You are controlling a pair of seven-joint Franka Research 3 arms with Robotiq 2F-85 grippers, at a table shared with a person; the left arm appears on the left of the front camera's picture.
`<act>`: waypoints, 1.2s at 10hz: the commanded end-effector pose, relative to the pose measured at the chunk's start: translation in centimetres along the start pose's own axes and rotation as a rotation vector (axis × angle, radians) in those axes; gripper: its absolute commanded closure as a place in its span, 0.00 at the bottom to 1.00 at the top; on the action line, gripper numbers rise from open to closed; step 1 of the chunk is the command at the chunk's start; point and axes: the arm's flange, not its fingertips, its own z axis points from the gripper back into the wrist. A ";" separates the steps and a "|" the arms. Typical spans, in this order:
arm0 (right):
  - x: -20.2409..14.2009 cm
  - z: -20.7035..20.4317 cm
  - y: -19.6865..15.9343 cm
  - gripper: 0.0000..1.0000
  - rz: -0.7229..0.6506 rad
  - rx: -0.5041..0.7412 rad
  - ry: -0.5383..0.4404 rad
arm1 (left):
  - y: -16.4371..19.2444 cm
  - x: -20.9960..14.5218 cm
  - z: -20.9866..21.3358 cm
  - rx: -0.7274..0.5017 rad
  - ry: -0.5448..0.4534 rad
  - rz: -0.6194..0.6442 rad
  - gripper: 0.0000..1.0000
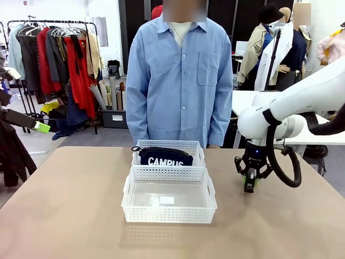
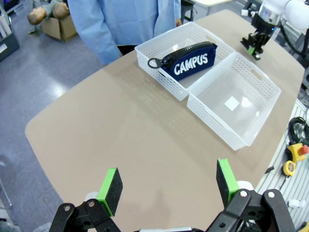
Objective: Distribute items into two baskets.
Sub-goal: Pick up the Stapler that the person points to.
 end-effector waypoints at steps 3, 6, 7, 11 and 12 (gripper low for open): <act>-1.9 7.2 -4.0 1.00 0.360 0.036 -0.017 | 0.0 0.1 0.2 -0.007 -0.001 0.008 0.00; -4.1 12.6 -7.0 1.00 0.544 0.032 -0.026 | 0.0 0.1 0.2 -0.007 -0.001 0.008 0.00; -5.4 14.6 -7.6 1.00 0.581 0.059 -0.066 | 0.0 0.1 0.2 -0.007 -0.001 0.008 0.00; -8.1 19.5 -8.5 1.00 0.632 0.136 -0.155 | 0.0 0.1 0.2 -0.007 -0.001 0.008 0.00; -8.4 20.6 -8.5 1.00 0.644 0.149 -0.152 | 0.0 0.1 0.2 -0.007 -0.001 0.008 0.00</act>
